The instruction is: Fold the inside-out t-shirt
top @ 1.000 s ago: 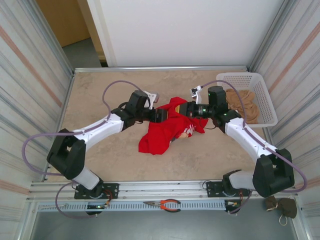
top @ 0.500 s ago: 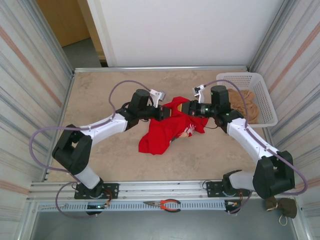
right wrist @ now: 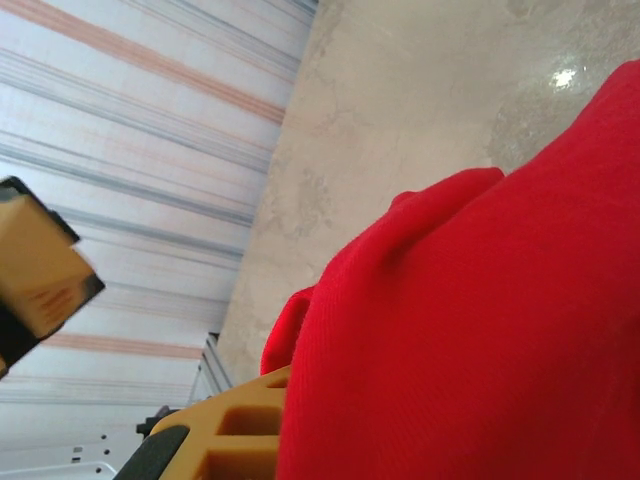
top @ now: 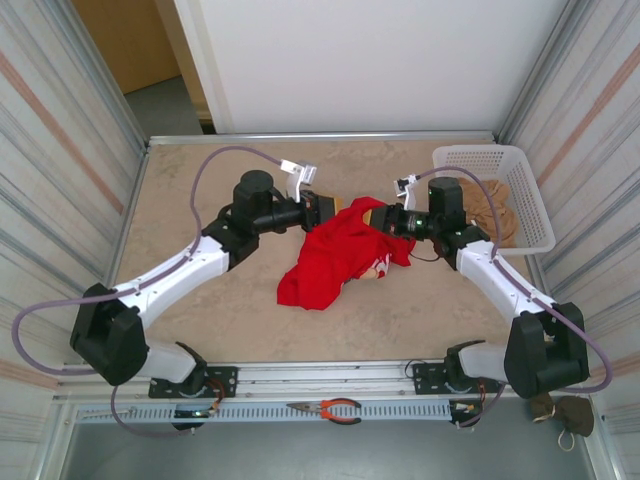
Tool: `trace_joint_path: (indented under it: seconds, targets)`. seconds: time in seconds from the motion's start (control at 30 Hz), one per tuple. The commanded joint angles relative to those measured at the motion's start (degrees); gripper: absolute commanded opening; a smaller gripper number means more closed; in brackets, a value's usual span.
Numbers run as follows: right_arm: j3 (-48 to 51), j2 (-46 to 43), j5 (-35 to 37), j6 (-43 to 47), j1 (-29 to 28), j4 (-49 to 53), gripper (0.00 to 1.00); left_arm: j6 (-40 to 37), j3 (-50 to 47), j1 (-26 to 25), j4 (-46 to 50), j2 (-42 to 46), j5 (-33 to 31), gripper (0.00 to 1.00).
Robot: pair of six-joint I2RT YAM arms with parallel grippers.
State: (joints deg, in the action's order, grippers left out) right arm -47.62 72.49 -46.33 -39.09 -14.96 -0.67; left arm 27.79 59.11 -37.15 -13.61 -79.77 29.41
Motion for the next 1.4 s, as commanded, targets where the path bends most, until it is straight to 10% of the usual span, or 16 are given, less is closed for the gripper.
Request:
trace_joint_path:
  seconds: [0.0, 0.47, 0.67, 0.87, 1.03, 1.3, 1.37]
  targets:
    - [-0.1, -1.7, -0.8, -1.3, 0.2, -2.1, 0.0, -3.0, -2.2, -0.5, 3.5, -1.8, -2.2, 0.43]
    - [-1.0, -2.2, -0.6, -1.4, -0.7, -1.4, 0.0, -7.8, 1.2, -4.2, 3.1, -13.6, 0.3, 0.59]
    - [-0.6, -2.1, 0.2, -0.8, -0.7, -0.4, 0.0, -7.5, 3.1, -3.2, 3.0, -14.6, -1.6, 0.01]
    - [1.9, 0.1, 3.4, -0.9, 0.1, -1.9, 0.0, -8.4, 5.6, -1.3, 5.7, -8.0, -2.8, 0.0]
    - [1.8, 4.5, 7.8, -1.0, 1.3, -1.1, 0.57, -9.4, 5.7, -2.4, 7.7, -1.7, -1.4, 0.0]
    - [2.6, -1.3, 19.0, -0.2, 7.2, 12.6, 0.64, -15.6, -0.6, -12.3, 13.5, -1.0, -3.5, 0.0]
    - [3.1, -3.5, 20.6, -0.2, 9.2, 15.5, 0.65, -15.3, -2.6, -14.7, 13.2, -3.0, -3.0, 0.3]
